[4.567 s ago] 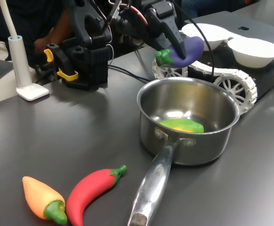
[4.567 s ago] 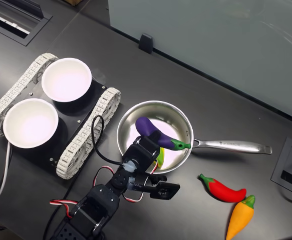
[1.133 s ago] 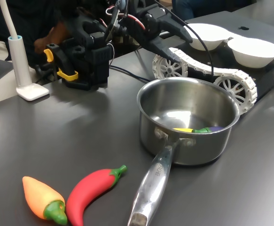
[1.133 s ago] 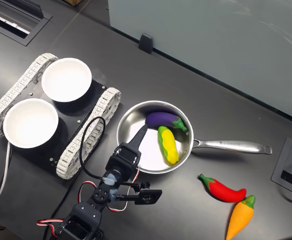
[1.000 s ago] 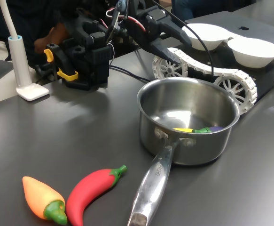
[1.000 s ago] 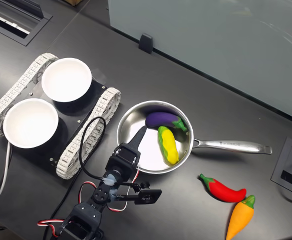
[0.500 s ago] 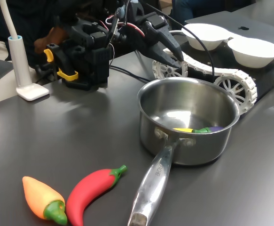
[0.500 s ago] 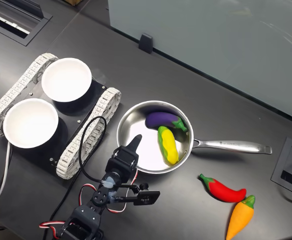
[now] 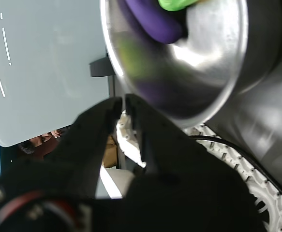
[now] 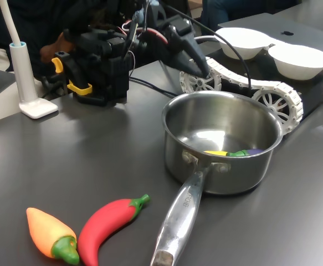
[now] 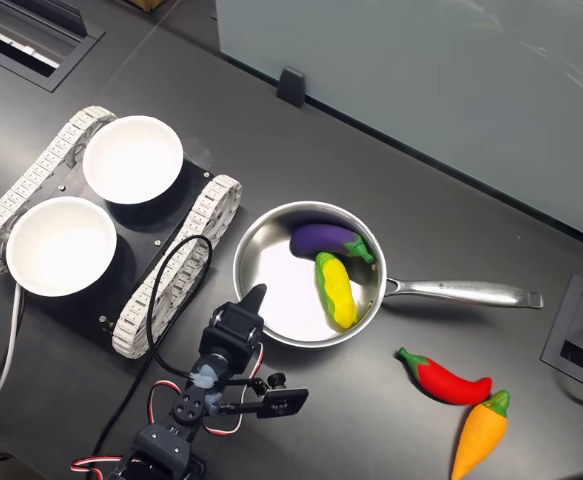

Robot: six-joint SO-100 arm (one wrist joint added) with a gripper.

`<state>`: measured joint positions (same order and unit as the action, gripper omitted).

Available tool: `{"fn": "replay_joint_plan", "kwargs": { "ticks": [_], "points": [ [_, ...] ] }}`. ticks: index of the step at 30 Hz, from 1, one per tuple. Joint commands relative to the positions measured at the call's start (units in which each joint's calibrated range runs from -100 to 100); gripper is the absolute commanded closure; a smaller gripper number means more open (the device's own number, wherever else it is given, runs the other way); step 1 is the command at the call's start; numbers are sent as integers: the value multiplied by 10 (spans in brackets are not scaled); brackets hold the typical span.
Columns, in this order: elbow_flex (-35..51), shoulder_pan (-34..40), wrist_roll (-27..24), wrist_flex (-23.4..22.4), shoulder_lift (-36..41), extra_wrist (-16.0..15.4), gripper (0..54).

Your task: Pick up the brinjal and place them in the pan

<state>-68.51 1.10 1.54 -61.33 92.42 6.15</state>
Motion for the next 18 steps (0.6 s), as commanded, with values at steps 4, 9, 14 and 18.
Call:
{"fn": "replay_joint_plan", "kwargs": {
  "ticks": [4, 9, 14, 18],
  "points": [
    [6, -12, 1, -59, 30, 0, 536],
    [12, -20, -4, -114, 30, 0, 536],
    [14, -24, -2, -163, 30, 2, 536],
    [7, -26, -3, -187, 30, 2, 536]
  ]
}}
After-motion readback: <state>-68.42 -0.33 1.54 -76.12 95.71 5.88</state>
